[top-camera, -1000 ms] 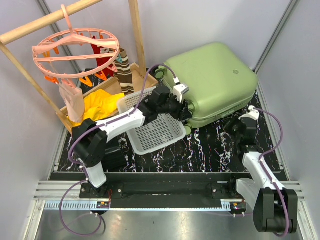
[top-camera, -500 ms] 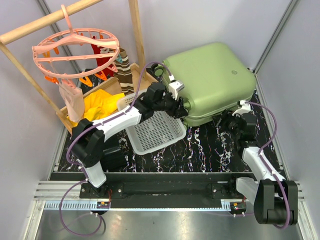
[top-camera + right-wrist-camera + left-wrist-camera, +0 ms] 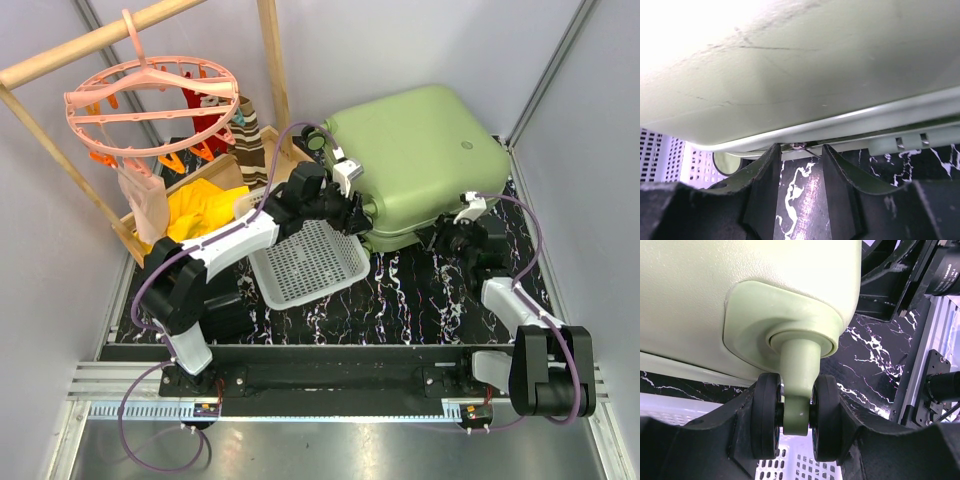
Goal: Open, take out, and arrange the luggage
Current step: Unzip the luggage
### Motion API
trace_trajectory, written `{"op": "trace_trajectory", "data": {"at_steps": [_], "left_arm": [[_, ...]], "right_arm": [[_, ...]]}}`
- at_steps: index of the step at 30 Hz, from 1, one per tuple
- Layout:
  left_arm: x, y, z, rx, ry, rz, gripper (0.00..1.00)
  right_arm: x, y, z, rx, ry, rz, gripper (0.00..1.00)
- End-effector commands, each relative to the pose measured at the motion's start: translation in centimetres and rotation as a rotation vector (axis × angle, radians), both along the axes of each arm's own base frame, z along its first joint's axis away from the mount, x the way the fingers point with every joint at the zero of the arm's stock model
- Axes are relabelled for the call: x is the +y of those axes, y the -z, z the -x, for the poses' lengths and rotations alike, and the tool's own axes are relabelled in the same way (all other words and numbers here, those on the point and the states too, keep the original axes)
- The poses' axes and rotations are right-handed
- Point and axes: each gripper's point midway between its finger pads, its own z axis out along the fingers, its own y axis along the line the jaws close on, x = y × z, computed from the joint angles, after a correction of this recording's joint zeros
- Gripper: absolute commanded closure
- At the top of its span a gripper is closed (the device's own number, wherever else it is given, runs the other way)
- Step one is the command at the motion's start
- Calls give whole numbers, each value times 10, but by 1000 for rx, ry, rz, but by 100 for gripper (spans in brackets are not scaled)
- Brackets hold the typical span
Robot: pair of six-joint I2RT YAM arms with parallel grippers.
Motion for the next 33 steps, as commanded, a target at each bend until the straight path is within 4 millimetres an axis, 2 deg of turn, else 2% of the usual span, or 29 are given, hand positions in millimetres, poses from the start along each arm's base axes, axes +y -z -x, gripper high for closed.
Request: {"op": "trace_trajectory", "data": {"at_steps": [1, 2, 3, 9, 15, 19, 21, 24, 28, 33], "left_arm": [[26, -101, -35, -206, -149, 164, 100], [27, -101, -35, -205, -149, 164, 100], [27, -101, -36, -204, -151, 163, 100], [27, -103, -34, -202, -145, 171, 100], [28, -101, -35, -197, -148, 167, 100], [29, -98, -36, -193, -156, 163, 100], [30, -97, -37, -193, -164, 161, 100], [35, -97, -39, -203, -186, 157, 100], [39, -99, -40, -210, -196, 163, 100], [42, -97, -39, -208, -203, 165, 100]], "right_arm": [[7, -23, -13, -95, -51, 31, 54], [6, -22, -15, -91, -48, 35, 53], [14, -24, -15, -97, -71, 43, 54], [11, -23, -22, -97, -43, 75, 61], [14, -23, -24, -106, -57, 76, 78], [14, -23, -27, -97, -53, 72, 97], [13, -22, -28, -91, -43, 71, 100], [-4, -21, -33, -60, 65, 93, 100], [-42, -14, -34, 20, 292, 151, 100], [-67, -16, -33, 37, 439, 177, 100]]}}
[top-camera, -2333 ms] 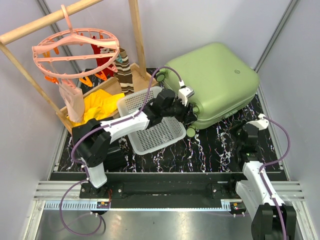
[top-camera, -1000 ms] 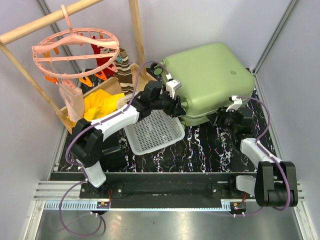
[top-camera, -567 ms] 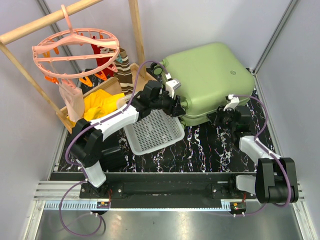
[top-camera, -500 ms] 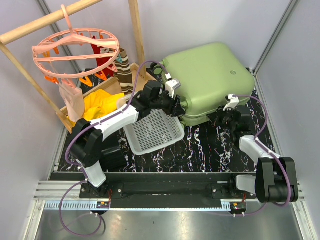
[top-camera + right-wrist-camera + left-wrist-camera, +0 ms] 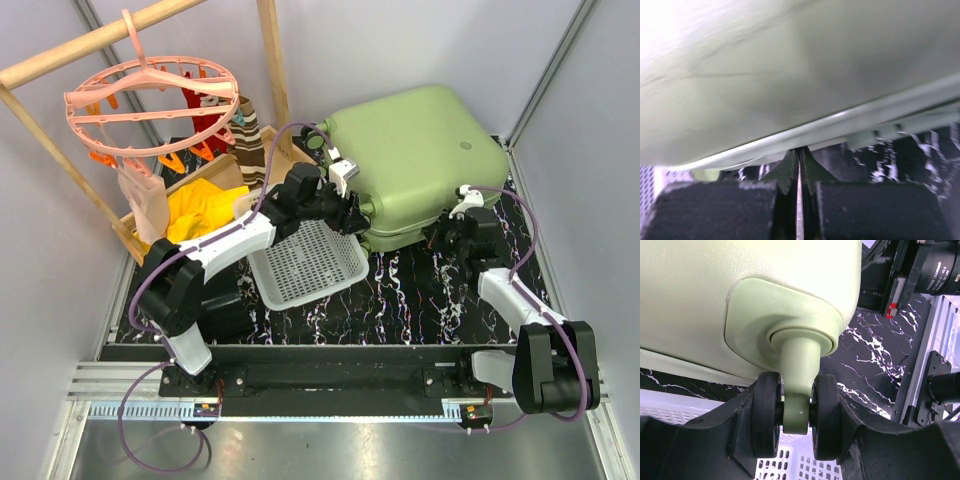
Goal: Open, take out, and arrange the luggage
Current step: Unzip the luggage
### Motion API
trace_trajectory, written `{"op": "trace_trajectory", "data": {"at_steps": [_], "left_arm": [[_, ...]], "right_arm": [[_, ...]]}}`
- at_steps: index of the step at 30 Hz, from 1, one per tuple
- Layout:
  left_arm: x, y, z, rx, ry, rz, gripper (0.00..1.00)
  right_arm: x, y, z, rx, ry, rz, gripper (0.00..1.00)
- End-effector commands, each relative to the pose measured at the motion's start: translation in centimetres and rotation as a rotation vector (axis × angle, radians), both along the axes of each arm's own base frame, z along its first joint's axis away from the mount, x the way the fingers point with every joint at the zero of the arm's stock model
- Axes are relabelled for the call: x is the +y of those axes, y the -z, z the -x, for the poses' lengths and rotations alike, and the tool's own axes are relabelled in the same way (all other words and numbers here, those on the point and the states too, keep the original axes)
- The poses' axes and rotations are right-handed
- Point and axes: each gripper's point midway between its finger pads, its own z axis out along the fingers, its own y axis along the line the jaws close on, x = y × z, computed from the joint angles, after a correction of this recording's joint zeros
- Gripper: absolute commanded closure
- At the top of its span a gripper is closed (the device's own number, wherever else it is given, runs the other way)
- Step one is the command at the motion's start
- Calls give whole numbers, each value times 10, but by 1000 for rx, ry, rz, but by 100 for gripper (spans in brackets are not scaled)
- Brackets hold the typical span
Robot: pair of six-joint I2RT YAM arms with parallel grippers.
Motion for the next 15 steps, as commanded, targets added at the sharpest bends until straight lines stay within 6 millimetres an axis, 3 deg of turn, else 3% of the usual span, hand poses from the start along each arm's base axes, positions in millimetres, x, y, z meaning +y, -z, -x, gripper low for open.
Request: {"op": "trace_trajectory", "data": {"at_steps": [1, 14, 15], "left_arm": [[37, -99, -36, -204, -194, 157, 100], [39, -98, -28, -211, -164, 159, 100], [39, -97, -28, -210, -163, 158, 100]], "right_arm": [[-65, -25, -23, -62, 341, 116, 100], [-117, -37, -23, -58, 570, 233, 100], [-129, -37, -22, -54, 600, 238, 100]]}}
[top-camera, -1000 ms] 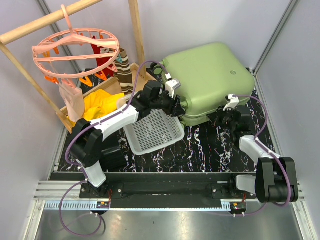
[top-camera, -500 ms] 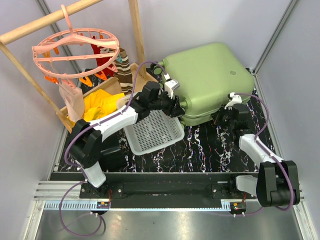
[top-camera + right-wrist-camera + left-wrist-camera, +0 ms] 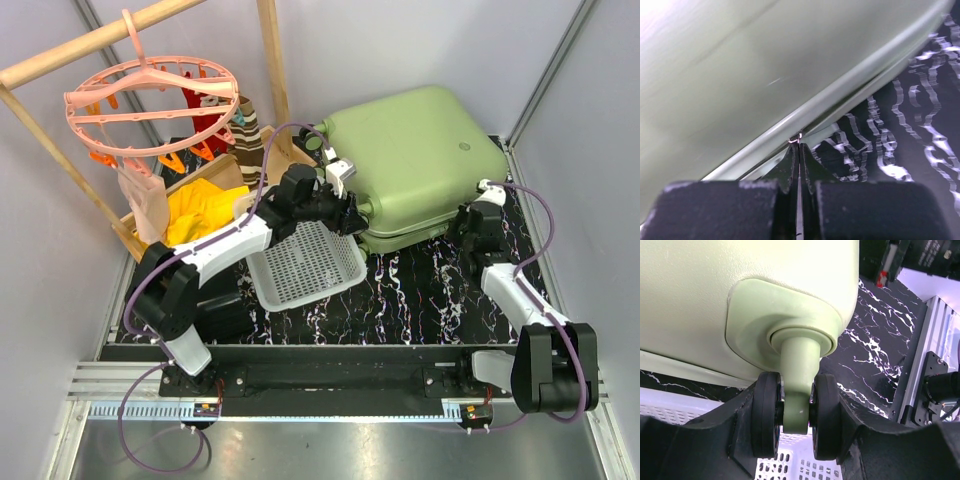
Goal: Open, take out, and arrange the luggage
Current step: Unzip the luggage
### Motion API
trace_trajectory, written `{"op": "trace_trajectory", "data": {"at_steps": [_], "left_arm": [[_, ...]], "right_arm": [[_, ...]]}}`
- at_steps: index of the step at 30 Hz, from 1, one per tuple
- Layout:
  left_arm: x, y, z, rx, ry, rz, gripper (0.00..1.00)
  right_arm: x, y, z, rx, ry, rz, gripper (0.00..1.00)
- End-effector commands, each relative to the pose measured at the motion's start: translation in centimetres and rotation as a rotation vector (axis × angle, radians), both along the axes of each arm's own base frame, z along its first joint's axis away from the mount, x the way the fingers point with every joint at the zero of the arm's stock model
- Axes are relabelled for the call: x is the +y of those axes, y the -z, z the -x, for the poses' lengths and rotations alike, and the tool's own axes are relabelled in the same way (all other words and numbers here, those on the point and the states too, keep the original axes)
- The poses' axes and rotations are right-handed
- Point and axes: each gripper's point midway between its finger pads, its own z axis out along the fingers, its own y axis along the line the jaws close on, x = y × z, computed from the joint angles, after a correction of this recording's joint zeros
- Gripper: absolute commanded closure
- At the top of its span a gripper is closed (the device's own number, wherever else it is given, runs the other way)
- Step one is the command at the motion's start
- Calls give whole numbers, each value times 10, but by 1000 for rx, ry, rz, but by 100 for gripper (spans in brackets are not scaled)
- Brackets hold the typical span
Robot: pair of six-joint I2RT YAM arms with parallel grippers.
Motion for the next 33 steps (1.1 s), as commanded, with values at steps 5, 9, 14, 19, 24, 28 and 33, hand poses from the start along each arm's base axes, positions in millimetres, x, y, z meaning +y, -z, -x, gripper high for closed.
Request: {"op": "trace_trajectory", "data": {"at_steps": [5, 9, 14, 19, 24, 28, 33], "left_arm": [[36, -93, -32, -198, -162, 144, 100], [37, -93, -30, -202, -164, 138, 100], [39, -91, -32, -209, -169, 124, 100], [34, -86, -27, -205, -119, 121, 100], [27, -78, -23, -178, -89, 121, 100], [17, -74, -17, -172, -62, 116, 100], [5, -67, -13, -157, -38, 111, 100]], "right_arm": [[-75, -27, -13, -47, 276, 117, 100], [-83, -26, -14, -42, 300, 116, 100], [-97, -23, -11, -34, 349, 120, 100], [-105, -19, 0, -33, 405, 117, 100], [-114, -23, 15, -65, 473, 112, 100], [-122, -22, 29, -73, 519, 128, 100], [-129, -30, 43, -109, 578, 132, 100]]}}
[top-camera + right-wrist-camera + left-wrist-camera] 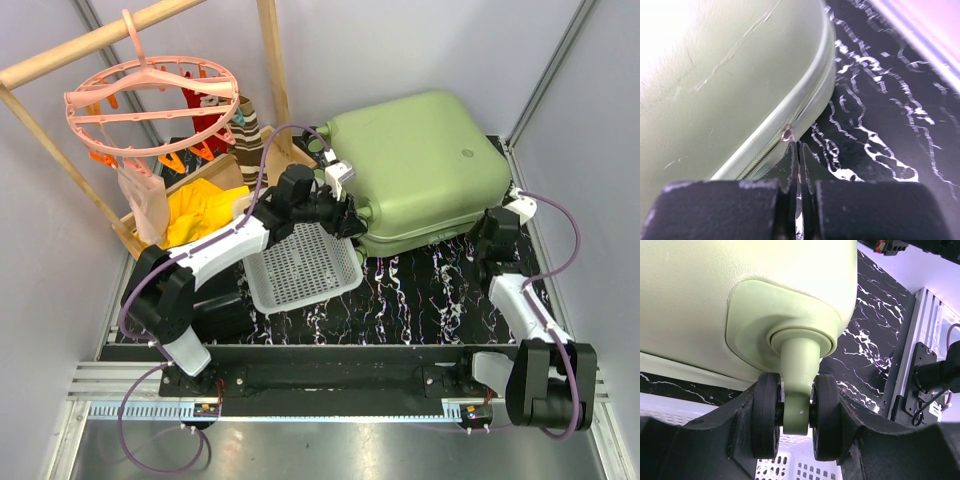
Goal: Open, take out, and arrange the luggage
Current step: Unzip the luggage
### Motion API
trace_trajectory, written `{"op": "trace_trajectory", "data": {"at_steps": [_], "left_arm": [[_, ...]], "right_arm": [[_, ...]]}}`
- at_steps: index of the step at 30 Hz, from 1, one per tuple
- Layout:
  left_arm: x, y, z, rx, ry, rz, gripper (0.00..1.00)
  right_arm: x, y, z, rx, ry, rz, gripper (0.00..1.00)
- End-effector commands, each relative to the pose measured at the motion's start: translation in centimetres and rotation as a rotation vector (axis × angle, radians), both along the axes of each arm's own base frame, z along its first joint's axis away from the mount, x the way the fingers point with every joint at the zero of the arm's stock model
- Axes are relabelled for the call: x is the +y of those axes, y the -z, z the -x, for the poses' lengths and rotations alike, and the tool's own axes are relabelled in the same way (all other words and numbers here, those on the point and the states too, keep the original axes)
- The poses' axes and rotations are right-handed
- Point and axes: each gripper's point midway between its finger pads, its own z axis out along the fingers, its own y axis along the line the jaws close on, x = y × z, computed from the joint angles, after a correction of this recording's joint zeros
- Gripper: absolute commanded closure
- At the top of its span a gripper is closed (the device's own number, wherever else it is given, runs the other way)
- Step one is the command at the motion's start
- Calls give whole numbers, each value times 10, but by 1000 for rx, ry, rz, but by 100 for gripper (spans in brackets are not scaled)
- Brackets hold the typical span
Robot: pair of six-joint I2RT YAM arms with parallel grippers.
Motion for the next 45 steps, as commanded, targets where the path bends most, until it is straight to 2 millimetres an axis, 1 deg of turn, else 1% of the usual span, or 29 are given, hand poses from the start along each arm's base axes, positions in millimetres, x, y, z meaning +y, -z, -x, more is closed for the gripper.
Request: {"op": "trace_trajectory", "data": {"at_steps": [1, 6, 11, 14, 15, 16, 17, 18, 19, 20, 21, 22, 23, 24, 25, 26, 27, 28, 29, 30, 31, 32, 34, 35, 37, 38, 39, 42, 45], "left_arm": [[2, -62, -27, -163, -89, 108, 100], [-2, -66, -33, -174, -89, 115, 100], [-9, -59, -39, -153, -80, 113, 100], [-1, -58, -43, -165, -120, 98, 100], [3, -53, -42, -157, -128, 90, 100], [6, -54, -44, -163, -141, 90, 100], [9, -53, -44, -160, -150, 87, 100], [13, -48, -46, -149, -164, 81, 100], [15, -47, -46, -148, -169, 82, 100], [17, -45, -46, -142, -173, 80, 100], [19, -45, -47, -139, -179, 84, 100], [19, -45, -47, -139, -181, 86, 100], [19, -44, -48, -139, -183, 85, 100], [20, -43, -49, -134, -185, 83, 100], [20, -43, -50, -134, -186, 83, 100], [20, -43, -50, -133, -186, 82, 100], [20, -41, -51, -131, -186, 79, 100], [21, -42, -51, -130, -188, 80, 100], [21, -41, -51, -130, -189, 79, 100], [22, -42, -50, -132, -188, 78, 100], [23, -43, -50, -134, -189, 77, 100], [24, -41, -49, -136, -189, 71, 100], [26, -43, -49, -142, -193, 68, 100], [27, -42, -48, -148, -195, 64, 100], [31, -38, -48, -144, -205, 54, 100], [33, -39, -48, -147, -208, 54, 100], [33, -38, -48, -147, -210, 50, 100], [35, -36, -49, -149, -215, 42, 100], [35, -34, -52, -153, -213, 36, 100]], "right_arm": [[-58, -17, 34, -33, 289, 106, 100], [-64, -20, 52, -57, 343, 127, 100], [-60, -23, 51, -72, 316, 112, 100], [-40, -42, 35, -92, 174, 80, 100], [-34, -71, 25, -141, 137, 71, 99], [-21, -75, 23, -117, 65, 41, 95], [-16, -90, 19, -135, 36, 31, 78], [-12, -124, 14, -197, 13, 26, 68], [-5, -132, 12, -201, -23, 9, 58], [-3, -142, 8, -210, -40, 6, 43], [-1, -169, 4, -248, -57, 14, 38], [3, -163, -6, -202, -89, 9, 31], [4, -167, -12, -192, -107, 12, 22], [4, -185, -20, -212, -117, 22, 14], [4, -168, -34, -141, -142, 17, 9], [4, -166, -43, -116, -157, 12, 8], [3, -182, -52, -131, -173, 16, 5], [2, -164, -65, -72, -202, -6, 3], [2, -175, -74, -90, -226, -12, 2], [-1, -175, -80, -89, -239, -22, 0], [-8, -162, -90, -60, -256, -58, 0], [-10, -173, -97, -84, -272, -59, 0], [-22, -165, -110, -69, -287, -75, 0], [-25, -175, -116, -87, -302, -56, 0], [-22, -169, -128, -74, -399, -27, 0], [-24, -177, -130, -93, -435, -11, 0], [-14, -174, -133, -95, -533, 6, 0], [-8, -173, -136, -113, -655, 8, 0], [-13, -172, -139, -128, -714, -1, 0]]}}
